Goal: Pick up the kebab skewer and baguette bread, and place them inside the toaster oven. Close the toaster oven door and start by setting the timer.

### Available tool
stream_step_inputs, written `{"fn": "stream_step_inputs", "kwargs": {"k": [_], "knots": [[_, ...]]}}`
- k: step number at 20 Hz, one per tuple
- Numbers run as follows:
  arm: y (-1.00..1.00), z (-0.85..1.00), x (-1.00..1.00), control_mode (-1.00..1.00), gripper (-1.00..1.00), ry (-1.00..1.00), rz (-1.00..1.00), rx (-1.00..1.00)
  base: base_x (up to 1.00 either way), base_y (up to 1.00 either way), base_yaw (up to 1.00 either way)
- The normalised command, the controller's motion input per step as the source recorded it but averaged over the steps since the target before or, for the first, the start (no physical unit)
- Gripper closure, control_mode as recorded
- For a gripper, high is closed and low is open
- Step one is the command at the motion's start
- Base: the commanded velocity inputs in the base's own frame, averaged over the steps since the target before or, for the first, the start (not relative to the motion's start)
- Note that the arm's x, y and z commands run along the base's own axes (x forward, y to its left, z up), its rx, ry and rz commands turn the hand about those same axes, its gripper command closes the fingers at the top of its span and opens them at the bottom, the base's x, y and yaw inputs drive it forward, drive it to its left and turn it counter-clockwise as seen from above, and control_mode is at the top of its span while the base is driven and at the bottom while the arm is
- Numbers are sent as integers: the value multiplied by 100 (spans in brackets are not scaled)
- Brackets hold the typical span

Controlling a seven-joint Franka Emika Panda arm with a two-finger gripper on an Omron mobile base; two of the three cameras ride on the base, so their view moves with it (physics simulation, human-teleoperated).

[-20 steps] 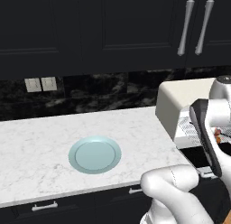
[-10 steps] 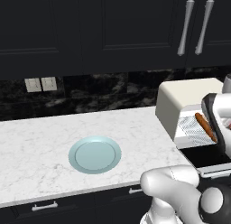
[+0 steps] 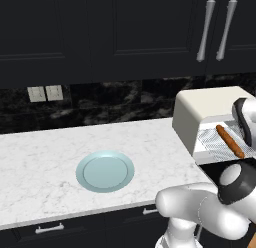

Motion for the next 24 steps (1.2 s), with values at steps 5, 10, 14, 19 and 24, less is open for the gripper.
{"fn": "stream_step_inputs", "kwargs": {"k": [5, 10, 14, 19, 24], "knots": [[-6, -24, 5, -100, 100, -9, -33, 3, 0, 0, 0], [0, -30, 4, -100, 100, -23, -25, 8, 0, 0, 0], [0, -31, 1, -100, 100, -34, -9, 3, 0, 0, 0], [-1, -3, 32, -100, 100, -18, -1, 0, 0, 0, 0], [-7, 0, 2, -100, 100, -1, -3, -3, 0, 0, 0]]}}
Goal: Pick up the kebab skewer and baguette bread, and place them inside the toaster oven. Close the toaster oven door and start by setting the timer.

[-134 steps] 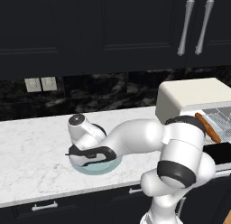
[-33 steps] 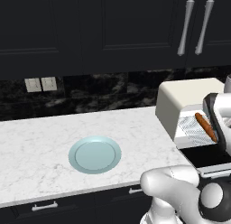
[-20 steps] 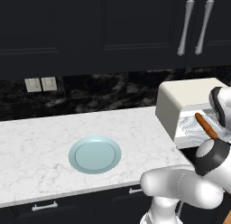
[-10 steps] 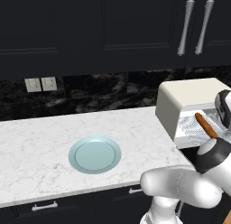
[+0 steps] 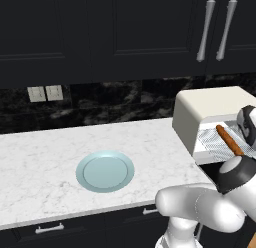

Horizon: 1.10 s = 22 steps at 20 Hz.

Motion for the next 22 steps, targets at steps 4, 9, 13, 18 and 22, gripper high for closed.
{"fn": "stream_step_inputs", "kwargs": {"k": [4, 9, 13, 18, 22], "knots": [[-8, 0, 9, -100, 100, 0, -3, -2, 0, 0, 0], [0, 0, 5, -100, 100, 0, -2, 0, 0, 0, 0], [0, 0, 9, -100, 100, 0, 0, 0, 0, 0, 0], [0, -1, 11, -100, 100, 0, 0, 0, 0, 0, 0], [3, -10, 2, -100, 100, 0, 0, 0, 0, 0, 0]]}}
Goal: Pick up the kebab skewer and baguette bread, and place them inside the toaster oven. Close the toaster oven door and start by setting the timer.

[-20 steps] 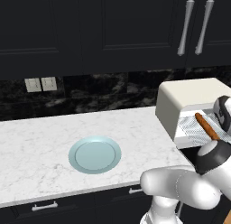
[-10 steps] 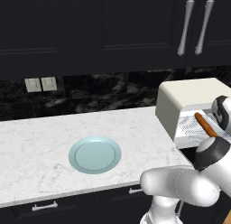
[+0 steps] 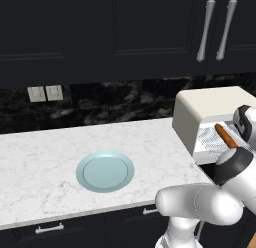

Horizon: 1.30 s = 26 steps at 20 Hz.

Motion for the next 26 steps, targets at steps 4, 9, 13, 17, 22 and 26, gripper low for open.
{"fn": "stream_step_inputs", "kwargs": {"k": [4, 9, 13, 17, 22, 26], "knots": [[0, -19, 0, -100, 100, 0, 0, 0, 0, 0, 0], [10, -23, 0, -100, 100, 0, 0, 0, 0, 0, 0], [23, -20, 0, -100, 100, 0, 0, 0, 0, 0, 0], [21, -18, 1, -100, -100, 0, 0, 0, 0, 0, 0], [9, -21, 0, -100, -100, 0, 0, 0, 0, 0, 0], [0, -12, 3, -100, -100, 0, 1, 0, 0, 0, 0]]}}
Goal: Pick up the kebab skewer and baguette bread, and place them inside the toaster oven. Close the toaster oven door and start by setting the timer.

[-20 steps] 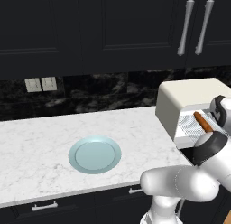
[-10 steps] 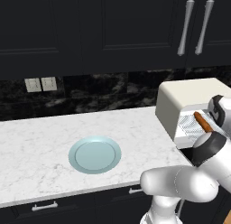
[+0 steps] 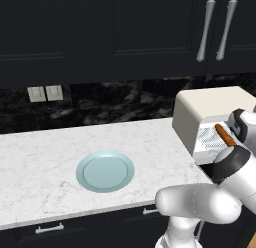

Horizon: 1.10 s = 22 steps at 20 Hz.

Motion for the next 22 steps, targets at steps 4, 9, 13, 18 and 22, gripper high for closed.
{"fn": "stream_step_inputs", "kwargs": {"k": [4, 9, 13, 18, 22], "knots": [[0, 0, 2, -100, -100, -1, 2, 0, 0, 0, 0], [-3, 26, -7, -100, -100, -1, 1, 0, 0, 0, 0], [-15, 14, -51, -100, -100, 0, 0, 0, 0, 0, 0], [0, 1, -77, -100, -100, 0, 0, 0, 0, 0, 0], [3, 0, -60, -100, -100, 1, 0, 0, 0, 0, 0]]}}
